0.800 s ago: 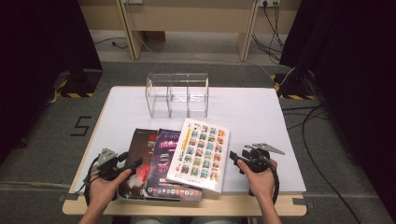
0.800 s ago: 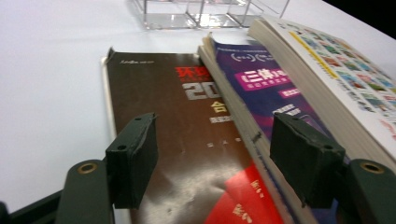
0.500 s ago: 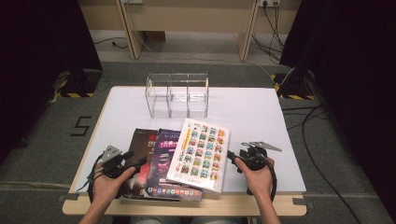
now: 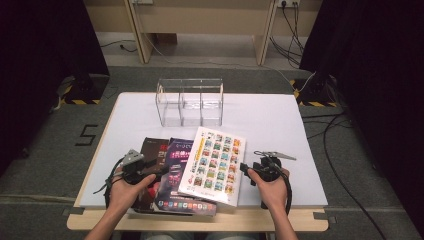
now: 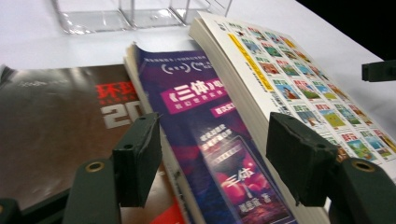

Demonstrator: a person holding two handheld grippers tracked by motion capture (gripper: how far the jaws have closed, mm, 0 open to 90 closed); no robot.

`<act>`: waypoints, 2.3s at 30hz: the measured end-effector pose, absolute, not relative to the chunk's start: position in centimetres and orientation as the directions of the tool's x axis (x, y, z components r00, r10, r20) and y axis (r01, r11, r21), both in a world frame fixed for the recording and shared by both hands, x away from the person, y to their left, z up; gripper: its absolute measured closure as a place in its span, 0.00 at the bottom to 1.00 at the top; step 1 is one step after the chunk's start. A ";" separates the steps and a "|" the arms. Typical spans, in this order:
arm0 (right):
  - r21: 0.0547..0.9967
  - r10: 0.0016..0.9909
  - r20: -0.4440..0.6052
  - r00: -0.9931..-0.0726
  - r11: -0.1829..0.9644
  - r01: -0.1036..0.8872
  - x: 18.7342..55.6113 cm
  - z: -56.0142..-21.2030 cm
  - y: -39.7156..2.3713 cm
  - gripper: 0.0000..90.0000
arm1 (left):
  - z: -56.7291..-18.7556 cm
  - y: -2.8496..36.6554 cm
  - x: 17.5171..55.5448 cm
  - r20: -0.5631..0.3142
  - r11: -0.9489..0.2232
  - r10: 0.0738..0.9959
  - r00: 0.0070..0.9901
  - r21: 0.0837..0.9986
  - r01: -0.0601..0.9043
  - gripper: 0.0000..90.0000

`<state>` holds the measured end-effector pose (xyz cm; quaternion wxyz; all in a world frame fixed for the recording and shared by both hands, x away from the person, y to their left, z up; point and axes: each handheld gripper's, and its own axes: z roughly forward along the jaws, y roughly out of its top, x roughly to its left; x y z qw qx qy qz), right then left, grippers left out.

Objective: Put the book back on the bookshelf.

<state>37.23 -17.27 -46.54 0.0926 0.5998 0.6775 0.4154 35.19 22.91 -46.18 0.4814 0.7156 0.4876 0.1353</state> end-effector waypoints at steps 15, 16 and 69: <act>0.649 0.892 0.378 -0.249 -0.064 0.758 37.8 -46.7 -16.7 0.49 | -45.3 19.7 36.3 -0.257 -0.136 0.793 0.553 0.809 0.571 0.40; 0.650 0.892 0.377 -0.250 -0.063 0.758 37.9 -46.8 -16.7 0.49 | -45.3 19.5 36.4 -0.260 -0.137 0.790 0.555 0.808 0.573 0.41; 0.553 0.876 0.442 -0.193 -0.097 0.828 39.4 -48.3 -14.7 0.45 | -45.3 16.7 38.9 -0.555 0.010 0.709 0.435 0.624 0.781 0.70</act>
